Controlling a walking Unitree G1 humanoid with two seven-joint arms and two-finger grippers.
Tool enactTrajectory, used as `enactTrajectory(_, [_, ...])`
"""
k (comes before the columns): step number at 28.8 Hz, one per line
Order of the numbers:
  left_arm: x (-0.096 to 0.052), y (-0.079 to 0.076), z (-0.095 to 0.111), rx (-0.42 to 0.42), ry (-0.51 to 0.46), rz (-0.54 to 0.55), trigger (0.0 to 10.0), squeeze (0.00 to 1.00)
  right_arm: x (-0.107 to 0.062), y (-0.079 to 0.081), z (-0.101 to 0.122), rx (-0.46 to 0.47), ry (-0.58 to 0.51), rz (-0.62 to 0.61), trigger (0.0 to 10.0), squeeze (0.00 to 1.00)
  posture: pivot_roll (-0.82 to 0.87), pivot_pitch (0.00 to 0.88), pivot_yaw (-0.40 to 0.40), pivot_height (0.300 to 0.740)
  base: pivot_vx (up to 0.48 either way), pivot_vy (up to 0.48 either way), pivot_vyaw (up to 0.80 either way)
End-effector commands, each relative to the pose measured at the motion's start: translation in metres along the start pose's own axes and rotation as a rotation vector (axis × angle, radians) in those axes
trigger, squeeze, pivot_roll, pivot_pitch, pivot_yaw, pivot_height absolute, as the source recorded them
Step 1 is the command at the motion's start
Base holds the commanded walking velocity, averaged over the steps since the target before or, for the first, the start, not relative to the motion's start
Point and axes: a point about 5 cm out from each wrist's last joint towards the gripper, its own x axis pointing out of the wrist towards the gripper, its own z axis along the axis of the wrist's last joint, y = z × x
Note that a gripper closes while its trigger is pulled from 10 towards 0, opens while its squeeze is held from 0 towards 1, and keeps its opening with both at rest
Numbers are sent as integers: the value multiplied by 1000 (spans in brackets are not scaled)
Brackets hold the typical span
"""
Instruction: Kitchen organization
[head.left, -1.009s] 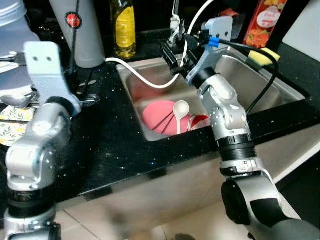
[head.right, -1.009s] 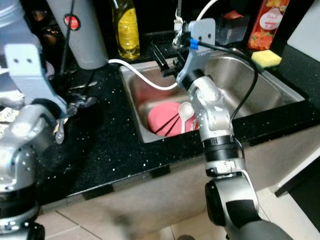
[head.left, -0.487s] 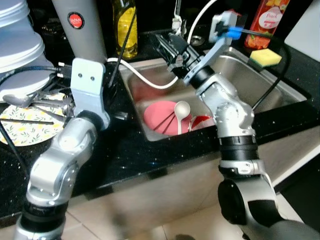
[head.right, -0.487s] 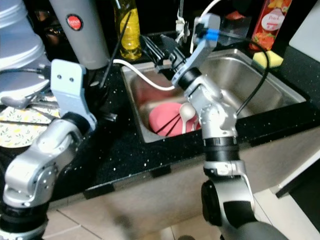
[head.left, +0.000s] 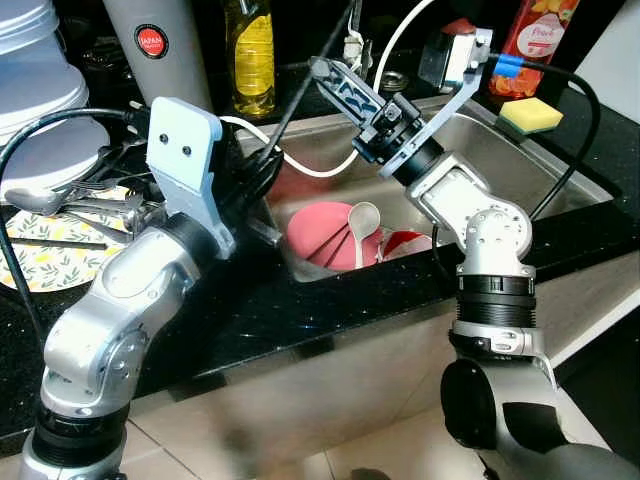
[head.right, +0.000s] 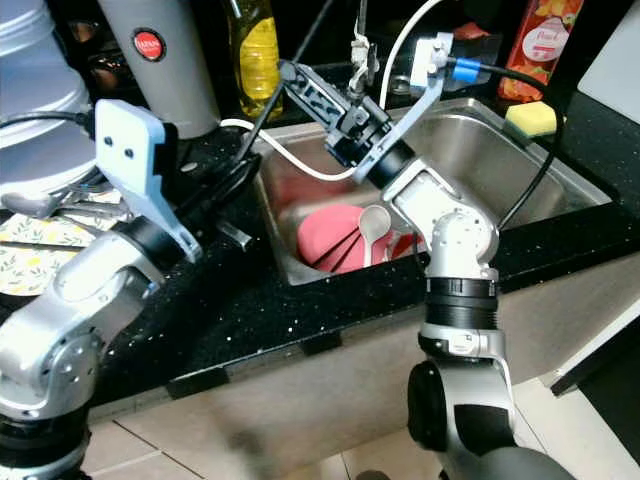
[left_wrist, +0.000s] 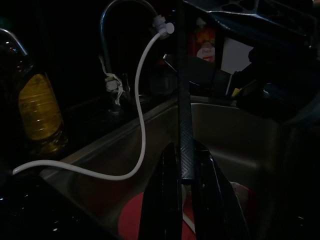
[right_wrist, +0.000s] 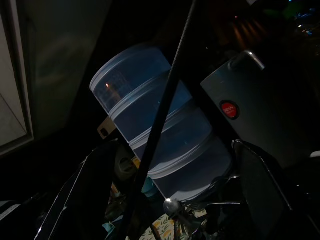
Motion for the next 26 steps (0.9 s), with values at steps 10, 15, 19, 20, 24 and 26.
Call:
enactTrajectory(10, [1,-3,-3,-11,16,-59,10000,0,1,7,4,15,-3,26,2510,0,-11,5,23,740,0,0,0])
enactTrajectory(15, [1,-1,-6,-21,24,-49,10000,0,1,11,5,21,-9,53,0,0,-12,5,21,740,0,0,0])
enactTrajectory(19, [0,0,-6,-21,25,-39,10000,0,1,12,5,28,-10,59,0,0,-8,6,17,740,0,0,0])
enactTrajectory(20, [0,0,-6,-21,24,-39,10000,0,1,12,5,29,-11,60,0,0,-8,6,17,740,0,0,0])
enactTrajectory(24, [0,2,-7,-17,29,-22,10000,0,2,13,5,35,-11,62,0,0,-5,6,15,740,0,0,0])
enactTrajectory(26, [1,2,-7,-13,29,-17,10000,0,2,12,5,38,-11,62,0,0,-4,6,14,740,0,0,0])
